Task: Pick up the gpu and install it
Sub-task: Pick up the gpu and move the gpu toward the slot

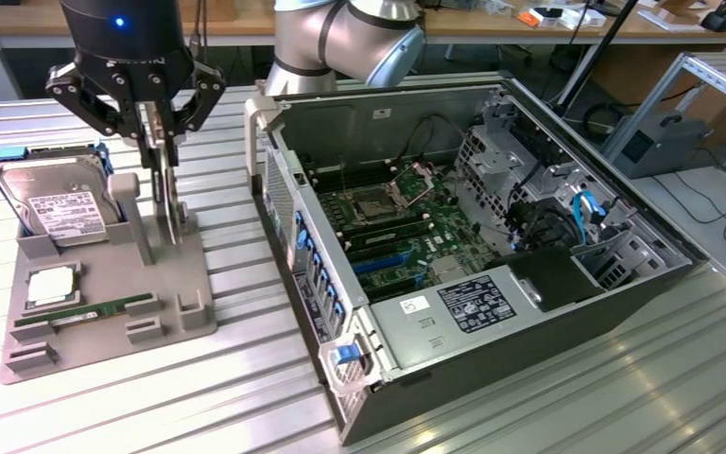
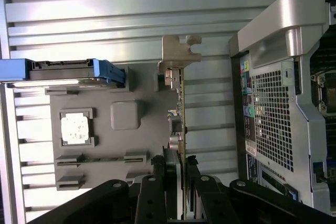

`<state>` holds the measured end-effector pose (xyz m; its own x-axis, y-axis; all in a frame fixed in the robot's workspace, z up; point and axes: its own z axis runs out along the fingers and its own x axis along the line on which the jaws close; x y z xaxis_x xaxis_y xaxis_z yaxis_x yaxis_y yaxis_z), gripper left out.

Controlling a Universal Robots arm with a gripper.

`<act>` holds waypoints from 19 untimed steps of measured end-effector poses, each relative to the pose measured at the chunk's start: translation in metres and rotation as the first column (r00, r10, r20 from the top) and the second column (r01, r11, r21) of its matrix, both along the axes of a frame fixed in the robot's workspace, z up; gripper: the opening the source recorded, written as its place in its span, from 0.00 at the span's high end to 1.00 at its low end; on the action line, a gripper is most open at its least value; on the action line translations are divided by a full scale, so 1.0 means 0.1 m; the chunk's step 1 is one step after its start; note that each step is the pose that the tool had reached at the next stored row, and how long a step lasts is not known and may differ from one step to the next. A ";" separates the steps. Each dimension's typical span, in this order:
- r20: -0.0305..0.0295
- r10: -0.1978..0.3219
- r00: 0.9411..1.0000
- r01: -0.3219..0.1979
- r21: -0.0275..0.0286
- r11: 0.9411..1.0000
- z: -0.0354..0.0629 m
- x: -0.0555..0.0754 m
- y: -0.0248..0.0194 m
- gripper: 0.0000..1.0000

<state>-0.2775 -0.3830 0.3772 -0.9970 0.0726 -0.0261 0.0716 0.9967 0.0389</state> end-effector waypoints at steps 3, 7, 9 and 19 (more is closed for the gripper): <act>0.000 0.000 1.000 0.000 0.000 1.000 0.025 0.00 -0.001 0.73; 0.000 0.000 1.000 0.000 0.000 1.000 0.044 0.00 -0.003 0.73; 0.000 0.000 1.000 0.000 0.000 1.000 0.052 0.00 -0.003 0.73; 0.000 0.000 1.000 0.000 0.000 1.000 0.151 0.00 -0.008 0.73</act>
